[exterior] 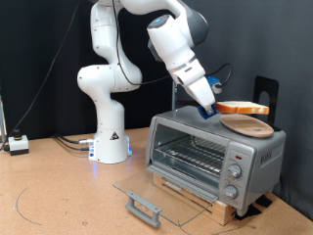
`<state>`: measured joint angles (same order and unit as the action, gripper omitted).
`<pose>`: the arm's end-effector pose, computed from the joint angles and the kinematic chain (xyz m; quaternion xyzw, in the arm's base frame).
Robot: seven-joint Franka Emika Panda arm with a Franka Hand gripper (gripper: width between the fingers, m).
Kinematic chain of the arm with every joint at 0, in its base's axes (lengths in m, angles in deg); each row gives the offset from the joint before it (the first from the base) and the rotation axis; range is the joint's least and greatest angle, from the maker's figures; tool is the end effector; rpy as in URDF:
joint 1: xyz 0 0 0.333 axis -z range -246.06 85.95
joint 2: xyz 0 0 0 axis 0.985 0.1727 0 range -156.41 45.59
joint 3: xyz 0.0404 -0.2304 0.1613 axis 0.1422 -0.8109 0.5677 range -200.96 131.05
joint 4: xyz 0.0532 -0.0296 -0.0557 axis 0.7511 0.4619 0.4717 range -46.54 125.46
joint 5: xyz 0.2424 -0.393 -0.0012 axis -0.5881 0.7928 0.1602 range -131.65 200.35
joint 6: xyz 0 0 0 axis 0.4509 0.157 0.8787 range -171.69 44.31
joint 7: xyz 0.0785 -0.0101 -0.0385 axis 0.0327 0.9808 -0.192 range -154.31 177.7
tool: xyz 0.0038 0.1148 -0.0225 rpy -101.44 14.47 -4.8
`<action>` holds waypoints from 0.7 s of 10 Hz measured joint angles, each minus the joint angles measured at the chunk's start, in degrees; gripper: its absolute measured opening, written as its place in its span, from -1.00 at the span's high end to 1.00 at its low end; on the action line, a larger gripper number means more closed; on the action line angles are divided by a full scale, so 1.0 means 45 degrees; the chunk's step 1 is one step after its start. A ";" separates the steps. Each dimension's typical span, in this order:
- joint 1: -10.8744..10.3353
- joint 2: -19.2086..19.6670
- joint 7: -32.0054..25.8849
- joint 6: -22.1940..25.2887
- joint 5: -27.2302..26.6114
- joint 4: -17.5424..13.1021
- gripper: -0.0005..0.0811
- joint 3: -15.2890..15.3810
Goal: Make a piece of toast with the oven
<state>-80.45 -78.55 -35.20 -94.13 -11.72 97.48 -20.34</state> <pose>0.4810 0.1298 0.3361 -0.9297 -0.2506 -0.1739 0.2063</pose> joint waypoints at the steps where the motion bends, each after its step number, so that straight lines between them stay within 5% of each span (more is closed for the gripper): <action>1: -0.0001 0.0027 0.0000 0.0158 -0.0028 0.0000 -0.02 -0.0012; 3: 0.0074 0.0038 -0.0434 0.1036 -0.0024 -0.0010 -0.02 -0.0525; 7: 0.0998 0.0046 -0.1997 0.2686 0.0811 -0.0034 -0.02 -0.2148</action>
<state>-75.96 -78.34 -44.19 -82.04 -8.07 97.33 -30.00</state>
